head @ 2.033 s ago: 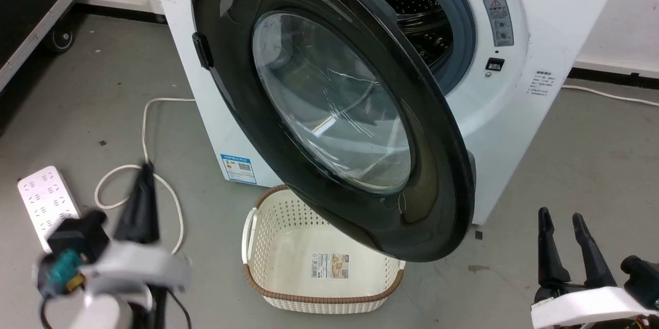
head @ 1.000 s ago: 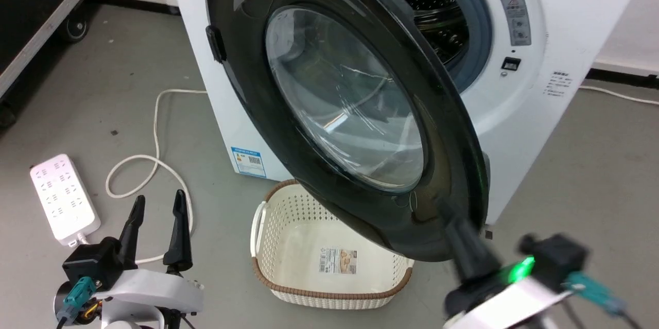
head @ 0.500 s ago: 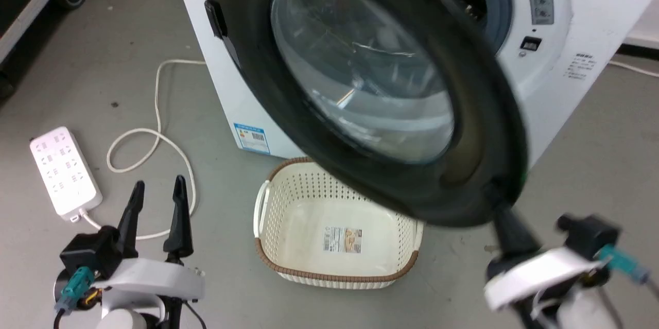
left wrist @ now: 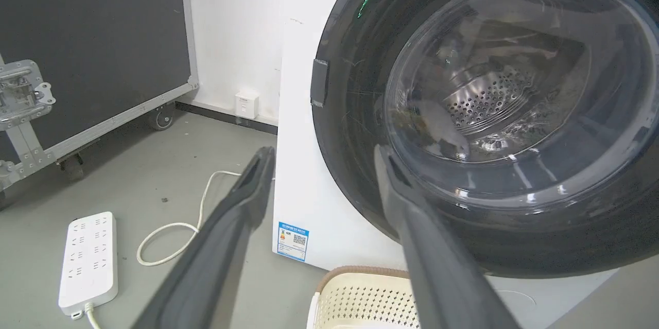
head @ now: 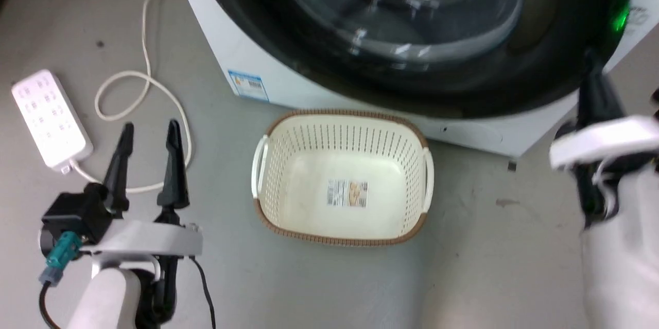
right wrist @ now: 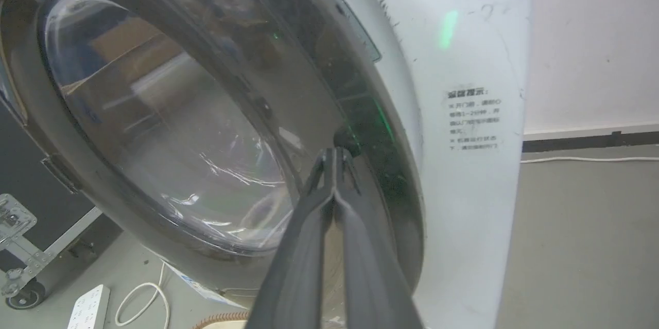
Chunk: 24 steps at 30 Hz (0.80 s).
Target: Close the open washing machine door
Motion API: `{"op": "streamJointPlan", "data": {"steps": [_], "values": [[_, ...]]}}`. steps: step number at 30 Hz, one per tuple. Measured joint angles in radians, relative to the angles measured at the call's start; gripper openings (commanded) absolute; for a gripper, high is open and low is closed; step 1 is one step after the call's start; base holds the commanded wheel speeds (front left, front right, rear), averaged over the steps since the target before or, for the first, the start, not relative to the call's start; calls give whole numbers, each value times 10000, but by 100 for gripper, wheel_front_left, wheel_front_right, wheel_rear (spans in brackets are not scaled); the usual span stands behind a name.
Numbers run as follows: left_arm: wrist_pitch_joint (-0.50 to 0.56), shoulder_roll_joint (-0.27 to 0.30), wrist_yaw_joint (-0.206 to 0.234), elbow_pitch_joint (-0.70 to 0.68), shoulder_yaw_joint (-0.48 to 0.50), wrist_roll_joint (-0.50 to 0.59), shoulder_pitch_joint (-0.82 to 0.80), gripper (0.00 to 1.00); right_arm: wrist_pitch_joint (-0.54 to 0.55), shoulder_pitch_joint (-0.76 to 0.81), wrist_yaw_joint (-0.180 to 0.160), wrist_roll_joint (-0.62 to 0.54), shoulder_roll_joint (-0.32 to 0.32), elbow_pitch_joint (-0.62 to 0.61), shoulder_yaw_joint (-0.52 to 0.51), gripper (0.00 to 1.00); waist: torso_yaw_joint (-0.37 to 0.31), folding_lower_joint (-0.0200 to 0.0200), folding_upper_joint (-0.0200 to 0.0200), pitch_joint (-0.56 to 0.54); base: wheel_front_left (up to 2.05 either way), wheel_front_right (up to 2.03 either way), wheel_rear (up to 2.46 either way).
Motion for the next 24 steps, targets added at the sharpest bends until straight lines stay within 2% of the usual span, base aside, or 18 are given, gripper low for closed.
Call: {"op": "streamJointPlan", "data": {"steps": [7,14,16,20,21,24], "values": [[0,-29,-50,-222,157,303,-311,100,-295,-1740,0,-412,2,1208,-740,0,-30,1,0,771,0,0,0],[0,-88,-142,-196,249,453,-328,100,-460,-2118,10,-715,12,1524,-903,0,-93,0,0,779,0,0,0],[0,-102,-213,-161,309,516,-326,100,-495,-2074,10,-686,10,1218,-871,0,-130,-1,0,602,0,0,0],[0,-117,-222,-115,464,665,-238,100,-539,-1374,-4,-543,-19,-311,-723,0,-271,-2,1,94,0,0,0],[0,-144,-224,-92,493,719,-18,100,-537,-178,-4,-456,-25,-1281,-495,0,-446,-3,0,-372,0,0,0],[0,-161,-226,-8,504,773,189,100,-539,1058,-4,-299,-25,-1885,-98,0,-668,-4,0,-861,0,0,0]]}}
